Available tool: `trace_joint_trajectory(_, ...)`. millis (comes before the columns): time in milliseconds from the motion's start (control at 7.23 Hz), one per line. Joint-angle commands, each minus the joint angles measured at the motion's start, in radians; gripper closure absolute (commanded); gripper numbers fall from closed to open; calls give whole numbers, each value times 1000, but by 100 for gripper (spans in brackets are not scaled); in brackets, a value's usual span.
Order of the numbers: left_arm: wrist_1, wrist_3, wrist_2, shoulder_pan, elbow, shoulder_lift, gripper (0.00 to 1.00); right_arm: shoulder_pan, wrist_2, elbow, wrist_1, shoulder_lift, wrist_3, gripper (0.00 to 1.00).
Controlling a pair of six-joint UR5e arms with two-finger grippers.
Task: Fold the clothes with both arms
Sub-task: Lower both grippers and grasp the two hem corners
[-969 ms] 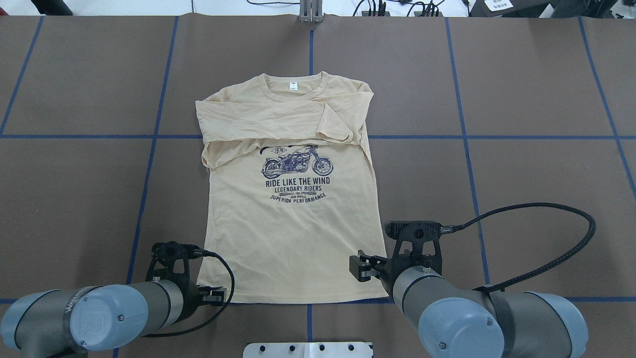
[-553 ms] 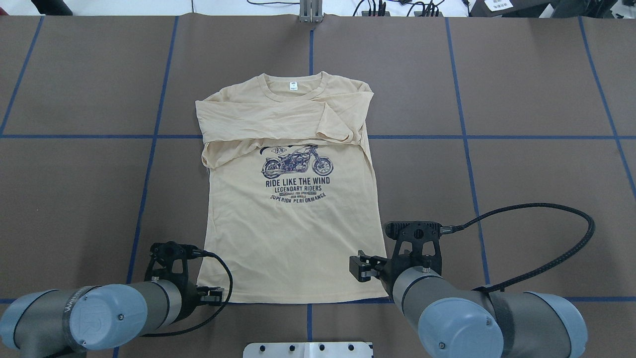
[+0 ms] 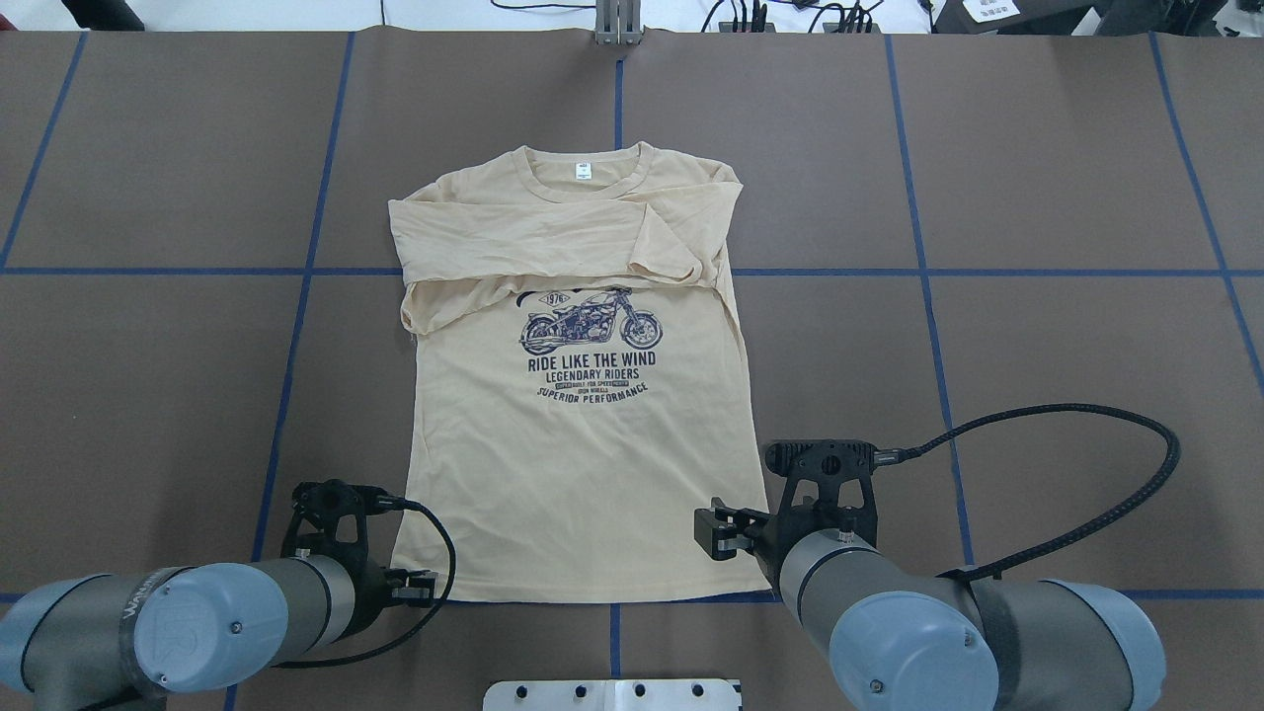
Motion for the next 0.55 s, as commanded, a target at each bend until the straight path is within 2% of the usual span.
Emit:
trace_joint_trajectory(0,-1,0,0,1,2,1,54,0,0,0,1,0,0,0)
trace_joint_trajectory(138,-1,0,0,3,0,0,75,0,0,0,1,0,0,0)
trace_joint_trajectory(277,-1,-3,0,3,0,-3,100,0,0,0,0,0,0,0)
trace_joint_trajectory(415,-1,-3,1,1,-5,-3,100,0,0,-2,1,-5,0,0)
